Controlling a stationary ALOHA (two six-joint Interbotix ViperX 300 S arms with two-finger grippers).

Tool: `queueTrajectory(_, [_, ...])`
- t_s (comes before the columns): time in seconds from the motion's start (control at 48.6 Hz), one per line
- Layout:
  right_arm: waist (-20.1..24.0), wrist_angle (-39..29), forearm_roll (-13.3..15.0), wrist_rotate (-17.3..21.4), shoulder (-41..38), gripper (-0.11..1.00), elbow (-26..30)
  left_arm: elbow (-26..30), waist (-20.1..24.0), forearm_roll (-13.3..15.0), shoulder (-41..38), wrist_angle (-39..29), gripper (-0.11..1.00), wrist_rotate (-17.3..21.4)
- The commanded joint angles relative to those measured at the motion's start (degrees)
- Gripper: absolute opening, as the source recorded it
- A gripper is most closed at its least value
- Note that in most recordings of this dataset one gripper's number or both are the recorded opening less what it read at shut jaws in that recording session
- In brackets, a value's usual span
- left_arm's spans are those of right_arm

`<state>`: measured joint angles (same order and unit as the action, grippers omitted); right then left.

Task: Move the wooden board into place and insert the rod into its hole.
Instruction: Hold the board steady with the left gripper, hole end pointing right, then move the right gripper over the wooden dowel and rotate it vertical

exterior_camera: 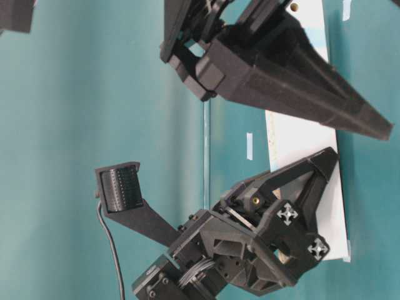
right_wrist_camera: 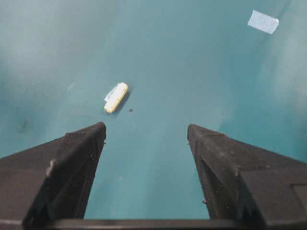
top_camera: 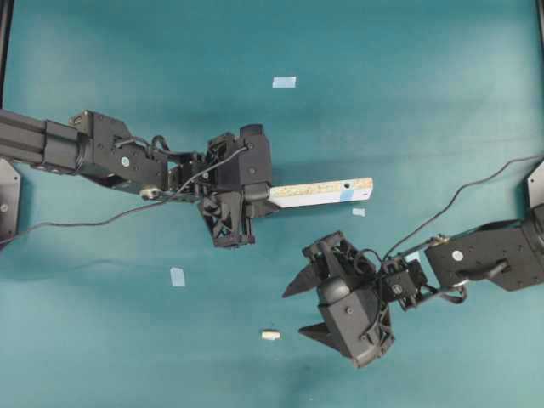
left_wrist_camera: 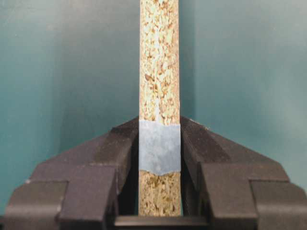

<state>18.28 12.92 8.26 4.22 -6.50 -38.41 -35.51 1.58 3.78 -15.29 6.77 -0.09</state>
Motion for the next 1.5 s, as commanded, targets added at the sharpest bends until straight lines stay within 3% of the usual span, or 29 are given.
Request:
queueTrajectory(0.0, [0.0,0.2,0.0,0.1,0.7,0.8,1.0,0.5,0.4,0.0,1.7,-1.0,0.21,0.1])
queueTrajectory(0.535, [0.0,0.2,0.0,0.1,0.7,0.8,0.7,0.5,-0.2,0.0,1.8,-1.3,0.22,-0.4])
queueTrajectory(0.72, [0.0,0.2,0.0,0.1,0.7,0.8,0.7,0.5,-0.3,0.0,3.1,-1.8,0.67,-0.4])
queueTrajectory(0.864, [0.0,0.2,0.0,0.1,0.7,0.8,0.7,0.4,-0.3,0.0,3.5,-2.3,0.62,-0.4])
queueTrajectory(1.235, [0.0,-0.7,-0.2,0.6,0.7,0.8,1.8,0.0,-0.4,0.0,3.8,-3.3,0.61,-0.4])
queueTrajectory(1.482, [0.4,-14.5,-0.4,11.2,0.4,0.8,8.0,-1.0,-1.1,0.0,3.8,-3.3,0.61,-0.4])
